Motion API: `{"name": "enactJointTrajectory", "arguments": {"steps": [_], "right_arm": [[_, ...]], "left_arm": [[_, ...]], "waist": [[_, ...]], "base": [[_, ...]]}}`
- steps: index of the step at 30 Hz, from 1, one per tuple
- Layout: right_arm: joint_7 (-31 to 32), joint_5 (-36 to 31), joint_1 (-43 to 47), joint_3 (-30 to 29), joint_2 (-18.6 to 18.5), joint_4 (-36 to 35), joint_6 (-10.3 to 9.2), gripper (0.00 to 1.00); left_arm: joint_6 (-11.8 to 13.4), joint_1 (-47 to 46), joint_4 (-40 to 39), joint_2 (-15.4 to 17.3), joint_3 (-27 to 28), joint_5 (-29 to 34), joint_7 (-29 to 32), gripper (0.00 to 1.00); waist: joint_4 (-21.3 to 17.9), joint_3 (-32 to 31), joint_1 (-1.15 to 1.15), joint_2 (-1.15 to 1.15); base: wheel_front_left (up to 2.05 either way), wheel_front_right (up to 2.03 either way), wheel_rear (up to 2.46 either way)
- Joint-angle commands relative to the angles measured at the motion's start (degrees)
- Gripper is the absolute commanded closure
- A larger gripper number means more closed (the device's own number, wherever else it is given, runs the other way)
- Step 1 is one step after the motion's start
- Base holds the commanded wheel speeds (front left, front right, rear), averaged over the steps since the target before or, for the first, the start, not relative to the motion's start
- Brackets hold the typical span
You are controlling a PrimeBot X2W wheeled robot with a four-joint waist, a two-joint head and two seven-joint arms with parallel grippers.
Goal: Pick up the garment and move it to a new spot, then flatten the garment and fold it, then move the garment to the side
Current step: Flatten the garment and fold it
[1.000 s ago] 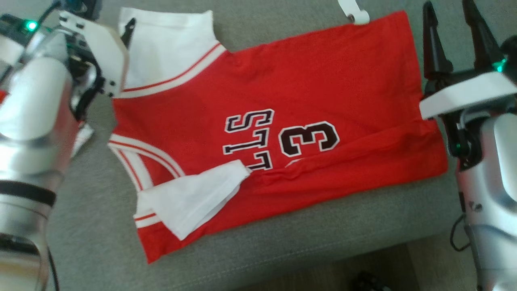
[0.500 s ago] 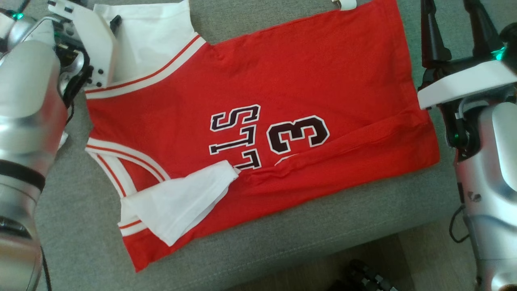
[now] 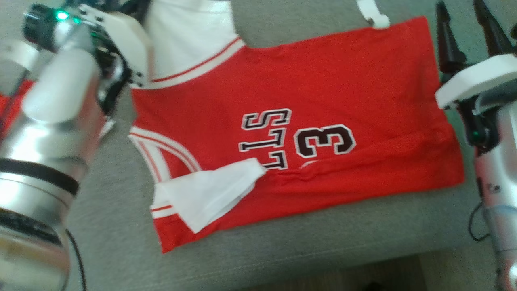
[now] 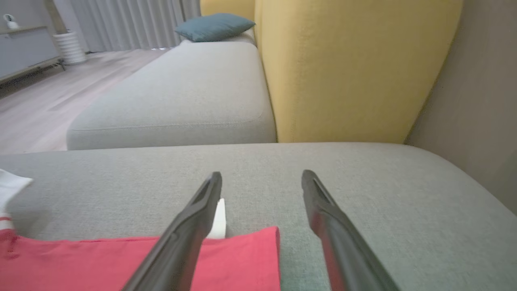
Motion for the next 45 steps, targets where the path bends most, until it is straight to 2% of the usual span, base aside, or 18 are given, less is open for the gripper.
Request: {"name": "enactJointTrajectory", "arguments": {"steps": [1, 7, 12, 21, 31, 32, 33, 38, 45], "right_arm": [[0.6, 0.7, -1.8, 0.2, -1.0, -0.7, 0.36, 0.00], [6.0, 1.8, -3.9, 1.2, -4.5, 8.5, 0.36, 0.00], [9.8, 2.9, -6.3, 2.2, -6.6, 16.1, 0.36, 0.00], [12.4, 3.8, -11.5, 5.2, -8.8, 24.7, 0.36, 0.00], [13.1, 4.3, -14.9, 8.2, -8.4, 30.8, 0.36, 0.00], [13.2, 4.5, -15.1, 8.7, -8.3, 31.2, 0.36, 0.53], [13.1, 4.7, -15.4, 9.2, -8.3, 31.4, 0.36, 1.00], [9.6, 5.7, -17.0, 10.4, -8.8, 31.7, 0.36, 1.00], [-0.7, 4.9, -21.6, 9.8, -9.2, 32.7, 0.36, 1.00]], "left_arm": [[0.6, -0.5, -1.3, 1.7, 1.9, 0.0, -1.2, 1.00], [1.6, 2.5, -4.5, -0.7, 1.1, 0.0, -5.6, 1.00], [2.4, 4.5, -8.5, -1.6, 0.0, 0.2, -6.1, 1.00], [3.4, 5.4, -15.6, -0.4, -1.7, 1.2, -3.8, 1.00], [4.8, 5.2, -19.6, 1.5, -1.9, 1.3, -1.8, 1.00], [4.9, 5.2, -19.9, 1.7, -1.9, 1.3, -1.7, 1.00], [5.1, 5.2, -20.1, 1.8, -1.9, 1.3, -1.6, 1.00], [5.9, 4.6, -20.7, 2.6, -1.3, 1.1, -1.6, 1.00], [8.1, 1.2, -19.3, 3.7, 0.8, 1.4, -3.9, 1.00]], "waist": [[3.1, -2.4, 0.00, 0.00], [7.1, -3.9, 0.00, 0.00], [9.2, -3.7, 0.00, 0.00], [10.8, -1.0, 0.00, 0.00], [10.5, 0.2, 0.00, 0.00], [10.4, 0.3, 0.00, 0.00], [10.3, 0.3, 0.00, 0.00], [9.8, 0.8, 0.00, 0.00], [8.8, 1.9, 0.00, 0.00]], "base": [[0.00, 0.00, 0.00], [0.00, 0.00, 0.00], [0.00, 0.00, 0.00], [0.00, 0.00, 0.00], [0.00, 0.00, 0.00], [0.00, 0.00, 0.00], [0.00, 0.00, 0.00], [0.00, 0.00, 0.00], [0.00, 0.00, 0.00]]}}
